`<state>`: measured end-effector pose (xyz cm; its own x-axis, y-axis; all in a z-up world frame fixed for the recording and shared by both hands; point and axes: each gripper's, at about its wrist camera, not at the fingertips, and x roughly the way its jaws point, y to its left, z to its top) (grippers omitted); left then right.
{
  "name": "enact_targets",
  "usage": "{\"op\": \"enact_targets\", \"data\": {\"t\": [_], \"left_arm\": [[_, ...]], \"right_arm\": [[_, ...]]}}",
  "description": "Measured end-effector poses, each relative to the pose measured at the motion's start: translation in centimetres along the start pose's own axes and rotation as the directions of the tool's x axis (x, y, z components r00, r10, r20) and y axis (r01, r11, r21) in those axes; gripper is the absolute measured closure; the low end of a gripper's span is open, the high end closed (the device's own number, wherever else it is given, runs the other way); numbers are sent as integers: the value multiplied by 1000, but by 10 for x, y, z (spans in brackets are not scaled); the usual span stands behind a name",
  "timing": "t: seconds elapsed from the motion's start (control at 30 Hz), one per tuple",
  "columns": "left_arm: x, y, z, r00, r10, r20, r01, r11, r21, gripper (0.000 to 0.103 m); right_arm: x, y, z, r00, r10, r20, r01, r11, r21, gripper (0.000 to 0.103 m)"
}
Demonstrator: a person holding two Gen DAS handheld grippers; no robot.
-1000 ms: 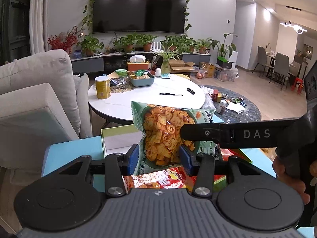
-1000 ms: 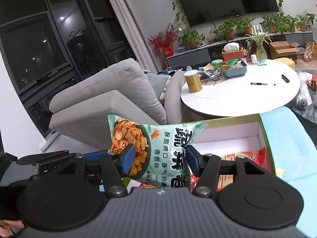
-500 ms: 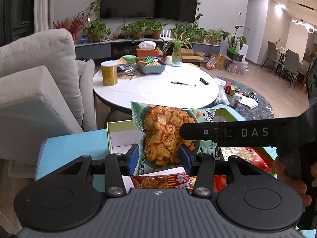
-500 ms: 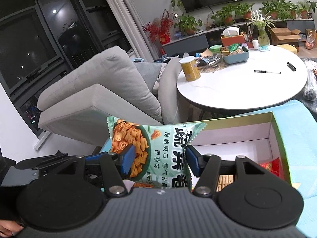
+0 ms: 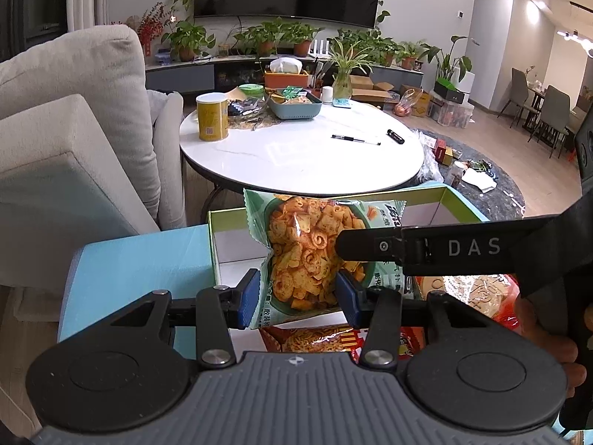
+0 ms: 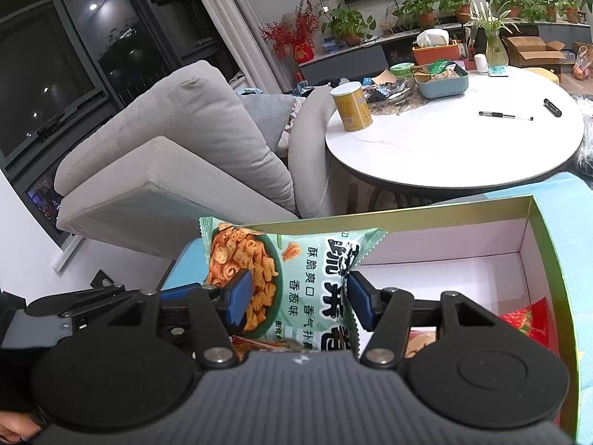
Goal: Organize snacks
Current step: 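Carry the green-white chip bag into the green box and release it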
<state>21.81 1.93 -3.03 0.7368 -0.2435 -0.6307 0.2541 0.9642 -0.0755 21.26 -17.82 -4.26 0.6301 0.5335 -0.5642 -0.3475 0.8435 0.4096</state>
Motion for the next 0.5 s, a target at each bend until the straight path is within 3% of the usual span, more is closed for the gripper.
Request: {"op": "enact_targets", "data": {"t": [0.33,0.5], "left_arm": [[6,2,-3,1000,13,-22,-13,1000,0,60],[4,5,-4,999,30,-28,-30,1000,-7,54]], "right_arm": [[10,-1,0,1000,-4,-24,4,1000,0,25],[12,-2,1,999,-20,-26,20,1000,13,25]]}}
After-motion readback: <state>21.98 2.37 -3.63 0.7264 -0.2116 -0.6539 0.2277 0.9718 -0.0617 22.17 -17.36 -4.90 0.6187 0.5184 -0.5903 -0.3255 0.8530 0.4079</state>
